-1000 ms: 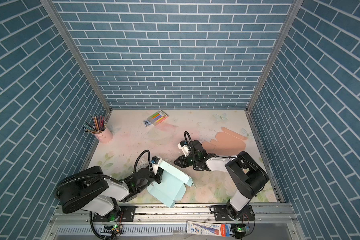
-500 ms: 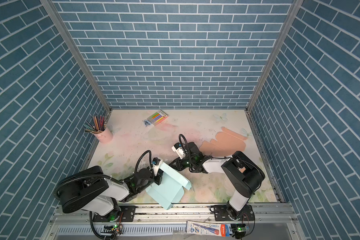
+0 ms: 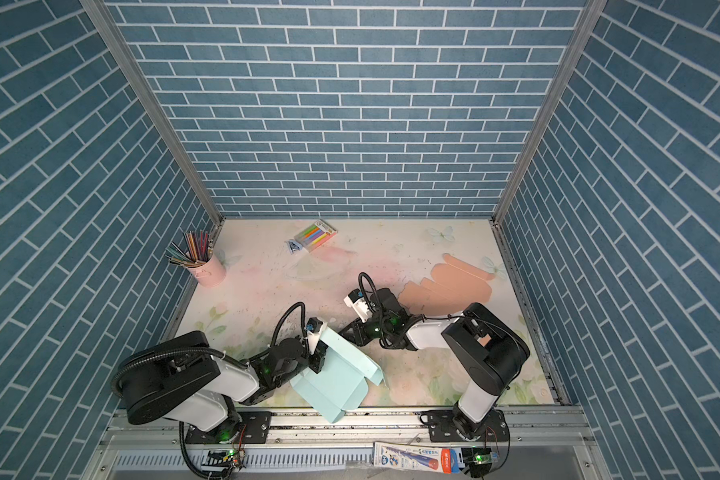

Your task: Fold the paper box

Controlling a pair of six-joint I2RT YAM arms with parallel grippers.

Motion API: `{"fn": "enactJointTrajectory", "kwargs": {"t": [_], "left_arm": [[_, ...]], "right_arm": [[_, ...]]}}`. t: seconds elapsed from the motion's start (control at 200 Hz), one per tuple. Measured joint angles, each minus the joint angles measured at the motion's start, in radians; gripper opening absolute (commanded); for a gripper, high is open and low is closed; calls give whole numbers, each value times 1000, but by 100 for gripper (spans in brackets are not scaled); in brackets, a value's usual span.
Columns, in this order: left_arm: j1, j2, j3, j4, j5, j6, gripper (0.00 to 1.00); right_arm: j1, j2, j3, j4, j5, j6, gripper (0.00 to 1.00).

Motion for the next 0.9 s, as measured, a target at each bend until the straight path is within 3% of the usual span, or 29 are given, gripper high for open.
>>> {"fn": "enactJointTrajectory", "kwargs": {"t": [0.29, 0.74, 0.9], "left_arm": [[0, -10, -13, 32, -3, -15, 26], [0, -135, -45, 8, -11, -16, 25], [0, -172, -45, -31, -20, -10, 18]], "right_arm": [[-9, 0, -16, -3, -19, 2, 19], [-12, -1, -16, -25, -21, 2, 19], [-12, -5, -16, -33, -21, 2, 19]]}}
